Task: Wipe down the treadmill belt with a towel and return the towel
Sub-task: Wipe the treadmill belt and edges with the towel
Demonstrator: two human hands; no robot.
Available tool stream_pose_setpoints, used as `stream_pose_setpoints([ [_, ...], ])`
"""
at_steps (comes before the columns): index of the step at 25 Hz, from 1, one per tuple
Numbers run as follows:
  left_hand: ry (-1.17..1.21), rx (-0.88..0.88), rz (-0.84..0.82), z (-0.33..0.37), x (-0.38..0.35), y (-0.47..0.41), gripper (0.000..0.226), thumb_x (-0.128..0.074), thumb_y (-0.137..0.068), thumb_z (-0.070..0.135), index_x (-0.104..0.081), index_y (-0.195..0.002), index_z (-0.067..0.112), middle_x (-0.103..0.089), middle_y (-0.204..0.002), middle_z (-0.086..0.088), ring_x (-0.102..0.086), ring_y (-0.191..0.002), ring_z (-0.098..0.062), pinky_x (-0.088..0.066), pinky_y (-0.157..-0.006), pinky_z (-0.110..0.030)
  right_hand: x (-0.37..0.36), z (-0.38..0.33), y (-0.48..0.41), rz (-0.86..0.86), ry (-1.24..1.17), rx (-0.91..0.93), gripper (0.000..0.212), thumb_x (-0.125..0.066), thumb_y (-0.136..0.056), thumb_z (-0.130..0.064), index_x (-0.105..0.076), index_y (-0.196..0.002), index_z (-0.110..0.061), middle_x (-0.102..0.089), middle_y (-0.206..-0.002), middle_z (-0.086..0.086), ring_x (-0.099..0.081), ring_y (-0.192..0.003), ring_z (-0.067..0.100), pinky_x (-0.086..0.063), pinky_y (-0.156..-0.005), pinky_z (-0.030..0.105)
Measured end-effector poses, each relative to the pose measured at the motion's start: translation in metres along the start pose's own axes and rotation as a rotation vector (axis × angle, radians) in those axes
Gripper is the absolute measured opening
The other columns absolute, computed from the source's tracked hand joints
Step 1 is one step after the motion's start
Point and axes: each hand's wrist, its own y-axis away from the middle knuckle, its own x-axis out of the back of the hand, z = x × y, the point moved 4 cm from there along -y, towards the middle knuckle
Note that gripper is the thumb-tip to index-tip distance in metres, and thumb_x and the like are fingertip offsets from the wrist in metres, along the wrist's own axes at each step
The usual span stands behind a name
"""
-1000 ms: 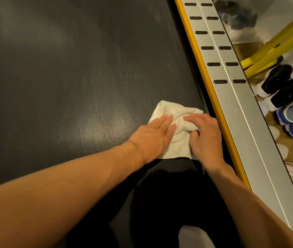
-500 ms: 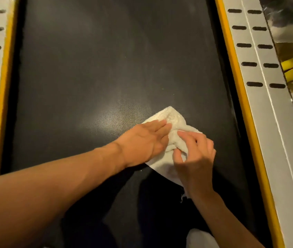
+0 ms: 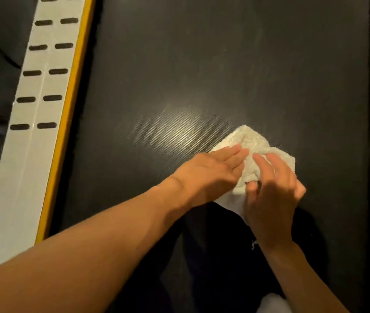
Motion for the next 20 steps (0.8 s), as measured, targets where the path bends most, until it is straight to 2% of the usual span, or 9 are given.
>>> stream_pose_setpoints([
  [2, 0.016, 0.036, 0.023, 0.007, -0.007, -0.005, 0.044, -0.032, -0.084, 0.007, -0.071, -0.105, 0.002, -0.063, -0.126, -0.013, -0.059, -0.118, -0.029, -0.053, -0.092, -0.036, 0.000, 0.002, 0.002, 0.067, -0.011, 0.039, 0.040, -0.041, -0.087, -0.017, -0.053, -0.125, -0.016, -0.053, -0.130, 0.011, -0.052, -0.118, 0.028, -0.037, -0.090, 0.046],
  [5, 0.033, 0.055, 0.113, 0.009, -0.018, -0.006, 0.040, -0.038, -0.084, 0.005, -0.072, -0.105, 0.002, -0.064, -0.125, -0.012, -0.060, -0.117, -0.027, -0.049, -0.098, -0.035, -0.002, 0.001, 0.004, 0.103, 0.029, 0.034, 0.041, -0.041, -0.087, -0.014, -0.051, -0.127, -0.017, -0.052, -0.132, 0.009, -0.051, -0.120, 0.026, -0.035, -0.092, 0.045],
  [8, -0.020, 0.028, 0.093, 0.012, -0.024, -0.003, 0.041, -0.040, -0.084, 0.016, -0.072, -0.108, 0.011, -0.063, -0.128, -0.005, -0.058, -0.120, -0.020, -0.043, -0.101, -0.028, -0.004, -0.009, 0.013, 0.139, 0.144, -0.013, 0.044, -0.042, -0.087, -0.006, -0.052, -0.128, -0.019, -0.052, -0.132, 0.006, -0.048, -0.122, 0.021, -0.035, -0.094, 0.041],
  [11, 0.073, 0.132, 0.136, 0.018, -0.011, 0.000, 0.037, -0.044, -0.083, 0.019, -0.074, -0.104, 0.017, -0.063, -0.128, 0.001, -0.056, -0.122, -0.013, -0.044, -0.099, -0.024, -0.006, -0.011, 0.013, 0.072, 0.094, -0.063, 0.046, -0.051, -0.087, -0.006, -0.047, -0.130, -0.021, -0.047, -0.136, 0.003, -0.040, -0.126, 0.018, -0.029, -0.098, 0.040],
  [13, 0.104, 0.206, 0.103, 0.019, -0.011, 0.008, 0.037, -0.047, -0.092, 0.019, -0.061, -0.126, 0.014, -0.044, -0.147, -0.003, -0.037, -0.138, -0.016, -0.033, -0.109, -0.026, -0.011, -0.019, 0.018, 0.041, 0.107, -0.072, 0.044, -0.054, -0.088, -0.010, -0.046, -0.129, -0.022, -0.046, -0.136, 0.000, -0.039, -0.125, 0.018, -0.027, -0.099, 0.038],
  [14, 0.117, 0.252, 0.071, 0.015, -0.014, 0.016, 0.041, -0.042, -0.097, 0.019, -0.049, -0.137, 0.012, -0.030, -0.155, -0.004, -0.024, -0.144, -0.017, -0.024, -0.113, -0.027, -0.015, -0.028, 0.024, 0.042, 0.100, -0.082, 0.043, -0.054, -0.089, -0.012, -0.046, -0.130, -0.023, -0.045, -0.137, 0.000, -0.039, -0.126, 0.017, -0.026, -0.100, 0.037],
  [16, 0.154, 0.311, 0.033, 0.004, -0.015, 0.044, 0.045, -0.031, -0.101, 0.020, -0.036, -0.145, 0.014, -0.017, -0.159, -0.003, -0.012, -0.147, -0.018, -0.015, -0.116, -0.028, -0.024, -0.047, 0.040, 0.037, 0.092, -0.114, 0.042, -0.052, -0.091, -0.016, -0.044, -0.131, -0.024, -0.043, -0.139, 0.000, -0.037, -0.128, 0.016, -0.024, -0.103, 0.036],
  [18, 0.157, 0.320, 0.082, -0.005, -0.019, 0.071, 0.048, -0.028, -0.095, 0.017, -0.050, -0.137, 0.012, -0.034, -0.153, -0.004, -0.028, -0.142, -0.021, -0.031, -0.111, -0.030, -0.029, -0.059, 0.048, -0.007, 0.111, -0.100, 0.041, -0.050, -0.090, -0.016, -0.044, -0.130, -0.025, -0.042, -0.139, 0.001, -0.036, -0.128, 0.016, -0.024, -0.103, 0.038],
  [20, 0.155, 0.335, 0.095, -0.007, -0.030, 0.084, 0.048, -0.032, -0.084, 0.015, -0.068, -0.115, 0.011, -0.058, -0.134, -0.005, -0.053, -0.126, -0.022, -0.052, -0.090, -0.030, -0.029, -0.062, 0.047, -0.029, 0.139, -0.102, 0.042, -0.050, -0.087, -0.015, -0.046, -0.128, -0.024, -0.043, -0.139, 0.002, -0.036, -0.128, 0.016, -0.025, -0.103, 0.040],
])
